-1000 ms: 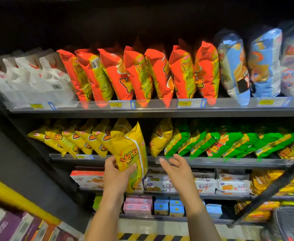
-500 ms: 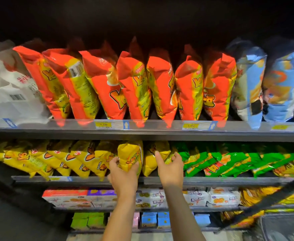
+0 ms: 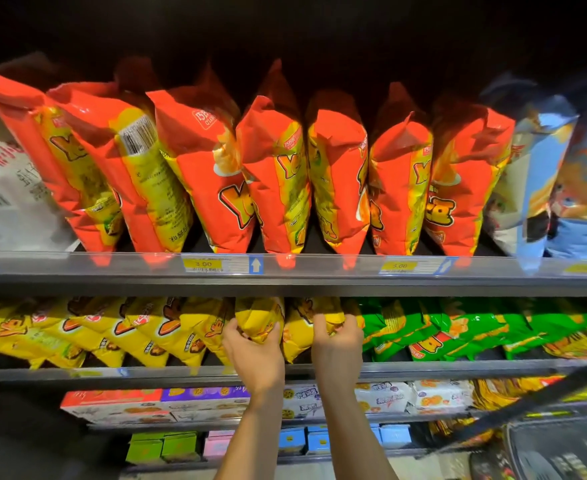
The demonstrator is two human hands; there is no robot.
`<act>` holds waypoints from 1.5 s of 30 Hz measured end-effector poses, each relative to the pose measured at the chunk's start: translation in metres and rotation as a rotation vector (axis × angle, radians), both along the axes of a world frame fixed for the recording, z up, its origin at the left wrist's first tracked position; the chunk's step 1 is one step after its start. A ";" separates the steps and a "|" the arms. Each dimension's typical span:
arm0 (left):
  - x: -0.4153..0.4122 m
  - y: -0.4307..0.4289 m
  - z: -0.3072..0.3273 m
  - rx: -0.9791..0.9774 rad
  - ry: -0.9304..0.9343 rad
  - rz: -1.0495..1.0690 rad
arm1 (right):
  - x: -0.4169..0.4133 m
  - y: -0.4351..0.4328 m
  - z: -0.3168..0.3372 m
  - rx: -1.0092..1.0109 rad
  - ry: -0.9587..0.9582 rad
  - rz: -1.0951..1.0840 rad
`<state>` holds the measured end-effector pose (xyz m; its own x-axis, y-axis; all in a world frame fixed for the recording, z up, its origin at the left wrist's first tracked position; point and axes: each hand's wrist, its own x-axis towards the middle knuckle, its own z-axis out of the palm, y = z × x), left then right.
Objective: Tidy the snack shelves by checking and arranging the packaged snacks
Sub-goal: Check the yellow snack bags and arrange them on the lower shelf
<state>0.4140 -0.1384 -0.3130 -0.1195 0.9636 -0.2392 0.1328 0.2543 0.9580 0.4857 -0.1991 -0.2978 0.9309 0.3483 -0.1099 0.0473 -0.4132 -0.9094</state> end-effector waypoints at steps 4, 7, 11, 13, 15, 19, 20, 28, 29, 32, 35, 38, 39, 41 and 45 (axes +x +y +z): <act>-0.001 -0.001 -0.010 -0.043 0.009 0.007 | 0.003 -0.003 0.000 0.032 -0.007 -0.028; -0.007 0.001 -0.019 -0.073 0.058 -0.010 | 0.000 -0.007 -0.003 0.040 -0.022 -0.019; -0.011 0.002 -0.015 -0.094 0.052 -0.028 | 0.002 -0.016 0.000 0.084 -0.055 0.004; -0.010 0.001 -0.012 -0.118 0.042 -0.021 | 0.006 -0.023 0.002 0.099 -0.068 0.015; -0.011 -0.001 -0.011 -0.129 0.021 -0.018 | 0.008 -0.029 0.006 0.135 -0.071 0.027; -0.017 -0.010 -0.011 -0.119 -0.007 -0.024 | 0.016 -0.042 0.011 0.221 0.015 0.000; -0.018 -0.014 -0.008 -0.118 0.002 -0.023 | 0.020 -0.047 0.010 0.232 0.029 -0.004; -0.018 -0.046 0.025 0.115 0.093 -0.065 | 0.051 -0.113 0.033 0.333 0.135 0.055; -0.017 -0.053 0.028 0.144 0.111 -0.114 | 0.056 -0.124 0.035 0.352 0.153 0.079; -0.012 -0.079 0.047 0.239 0.164 -0.340 | 0.067 -0.159 0.047 0.385 0.203 0.165; -0.010 -0.111 0.068 0.201 0.134 -0.642 | 0.076 -0.191 0.054 0.423 0.274 0.262; -0.010 -0.145 0.082 0.048 0.066 -0.858 | 0.080 -0.218 0.056 0.502 0.390 0.290; -0.011 -0.156 0.085 0.008 0.052 -0.894 | 0.081 -0.226 0.056 0.531 0.428 0.293; -0.013 -0.179 0.086 -0.027 0.064 -0.938 | 0.079 -0.240 0.057 0.587 0.483 0.299; -0.019 -0.221 0.081 -0.023 0.066 -0.882 | 0.068 -0.261 0.051 0.611 0.515 0.347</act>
<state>0.3953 -0.3596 -0.2324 0.6508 0.7064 -0.2783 0.3443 0.0521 0.9374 0.5538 -0.4598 -0.2473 0.6473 0.7384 -0.1892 -0.3983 0.1160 -0.9099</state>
